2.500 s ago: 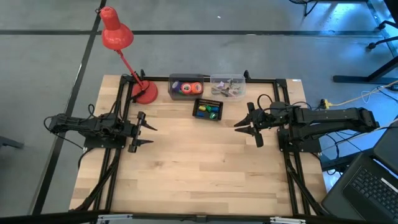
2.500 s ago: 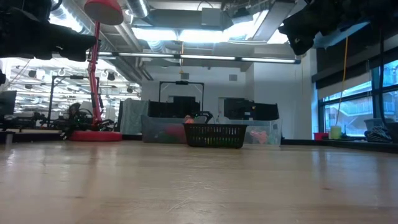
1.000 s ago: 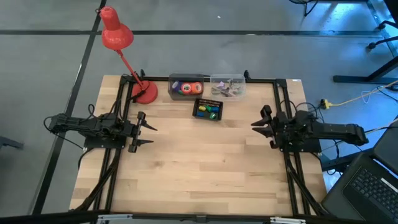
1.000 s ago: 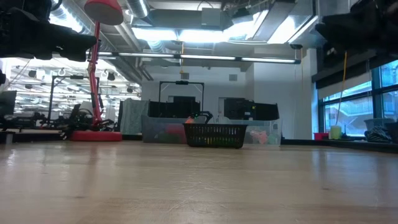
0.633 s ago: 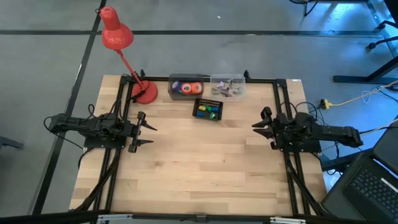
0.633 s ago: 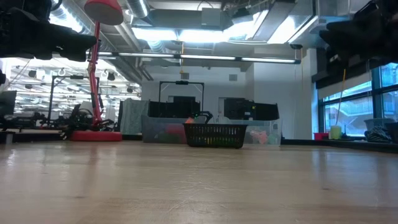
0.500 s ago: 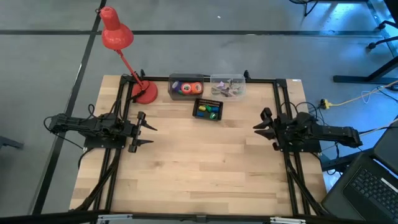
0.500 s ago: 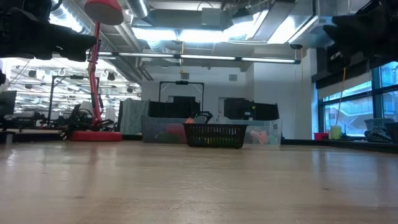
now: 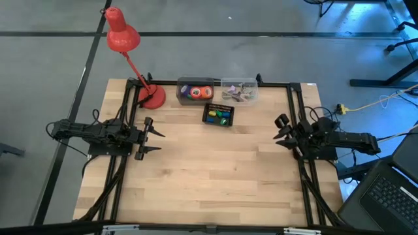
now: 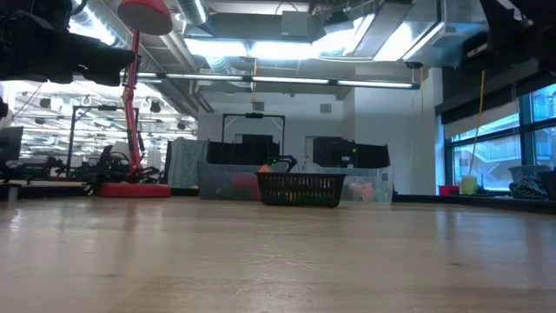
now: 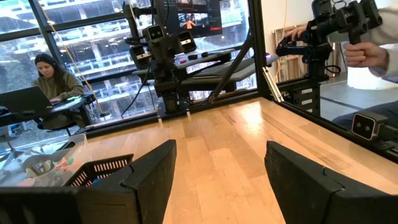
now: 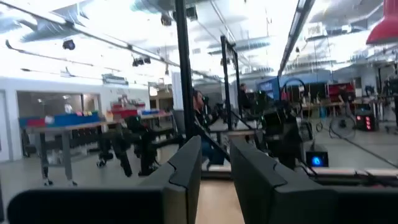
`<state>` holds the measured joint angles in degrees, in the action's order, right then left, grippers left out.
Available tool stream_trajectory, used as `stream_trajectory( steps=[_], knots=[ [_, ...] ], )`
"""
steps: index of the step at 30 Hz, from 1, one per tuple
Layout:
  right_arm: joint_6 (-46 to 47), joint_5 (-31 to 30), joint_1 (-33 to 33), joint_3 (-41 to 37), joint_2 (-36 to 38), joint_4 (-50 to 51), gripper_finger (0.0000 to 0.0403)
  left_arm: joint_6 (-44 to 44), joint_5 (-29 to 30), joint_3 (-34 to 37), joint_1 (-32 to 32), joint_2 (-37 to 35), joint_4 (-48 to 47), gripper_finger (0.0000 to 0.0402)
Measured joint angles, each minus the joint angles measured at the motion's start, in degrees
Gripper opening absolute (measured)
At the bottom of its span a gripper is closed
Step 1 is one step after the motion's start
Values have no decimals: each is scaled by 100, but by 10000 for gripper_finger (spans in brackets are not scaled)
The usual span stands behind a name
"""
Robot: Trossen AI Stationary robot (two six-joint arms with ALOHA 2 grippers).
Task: Pick and place Stapler, Stapler remover, tape
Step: Return to Home Position
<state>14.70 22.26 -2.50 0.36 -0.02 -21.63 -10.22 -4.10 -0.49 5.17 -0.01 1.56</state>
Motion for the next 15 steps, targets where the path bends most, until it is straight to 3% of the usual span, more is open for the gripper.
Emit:
stream_trajectory(
  steps=[8,10,15],
  knots=[
    [-435,349,0,0,-1,134,88,-1,0,0,0,0,0,237],
    [-758,-77,0,0,-2,317,88,1,0,0,0,0,0,237],
    [-1428,-1785,-2,0,-6,650,88,1,0,0,-1,0,1,237]
  ],
)
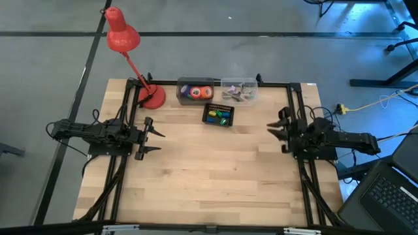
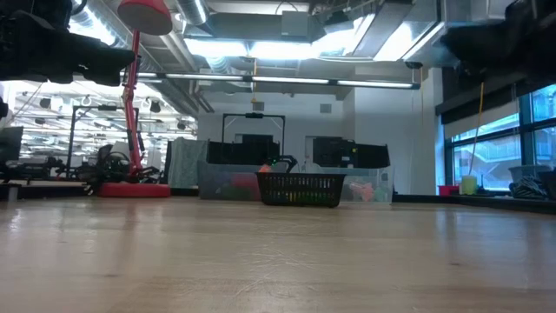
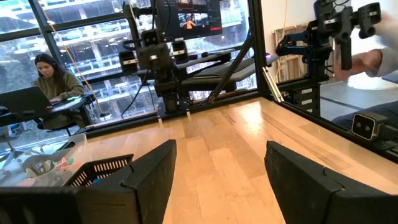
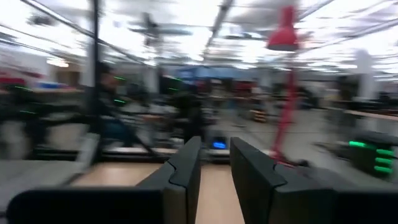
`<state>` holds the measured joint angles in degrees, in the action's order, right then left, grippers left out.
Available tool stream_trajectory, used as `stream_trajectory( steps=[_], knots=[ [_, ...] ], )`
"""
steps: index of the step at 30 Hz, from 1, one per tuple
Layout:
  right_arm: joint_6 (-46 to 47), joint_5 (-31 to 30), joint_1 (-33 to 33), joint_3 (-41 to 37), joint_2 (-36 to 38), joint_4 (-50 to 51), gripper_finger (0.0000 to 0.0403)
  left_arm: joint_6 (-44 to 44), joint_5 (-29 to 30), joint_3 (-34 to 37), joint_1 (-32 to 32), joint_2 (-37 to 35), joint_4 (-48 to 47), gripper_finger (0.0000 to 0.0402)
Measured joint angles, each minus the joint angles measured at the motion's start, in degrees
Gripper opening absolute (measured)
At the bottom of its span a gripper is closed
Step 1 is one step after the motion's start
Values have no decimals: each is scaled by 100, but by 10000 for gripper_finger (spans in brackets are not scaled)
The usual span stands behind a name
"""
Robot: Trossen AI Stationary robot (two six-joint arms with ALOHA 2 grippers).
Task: Pick and place Stapler, Stapler remover, tape
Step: Return to Home Position
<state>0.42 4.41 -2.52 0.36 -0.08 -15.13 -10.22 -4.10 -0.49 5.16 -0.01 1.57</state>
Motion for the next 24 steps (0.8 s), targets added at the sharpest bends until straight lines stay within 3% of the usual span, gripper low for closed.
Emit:
stream_trajectory(
  steps=[3,6,24],
  knots=[
    [-234,-603,0,0,-2,59,88,0,0,0,1,0,-1,237],
    [-235,-831,0,0,-2,69,88,0,0,0,1,0,-1,237],
    [-237,-831,2,0,-2,83,88,-1,0,0,1,0,-1,237]
  ],
)
